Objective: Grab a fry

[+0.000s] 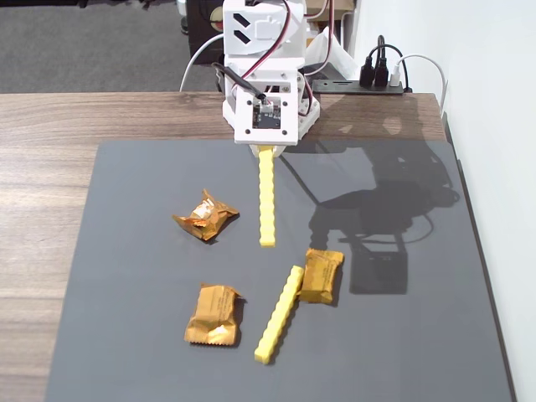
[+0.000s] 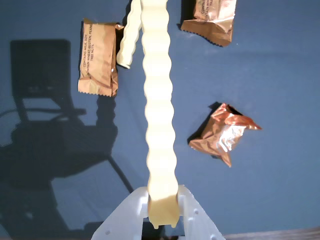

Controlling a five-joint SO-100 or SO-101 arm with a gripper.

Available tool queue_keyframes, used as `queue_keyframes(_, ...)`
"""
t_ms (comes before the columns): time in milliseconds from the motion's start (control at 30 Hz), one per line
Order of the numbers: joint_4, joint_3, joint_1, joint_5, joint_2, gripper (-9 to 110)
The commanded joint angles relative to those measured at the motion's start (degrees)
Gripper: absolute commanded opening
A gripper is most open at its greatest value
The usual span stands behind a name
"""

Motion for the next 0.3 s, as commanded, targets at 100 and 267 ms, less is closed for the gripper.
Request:
queue_keyframes(100, -0.26, -2.02, 0.44, -0.62, 1.23, 0)
queue_keyframes(267, -0.62, -1.93, 0.35, -0.62, 0.53, 0)
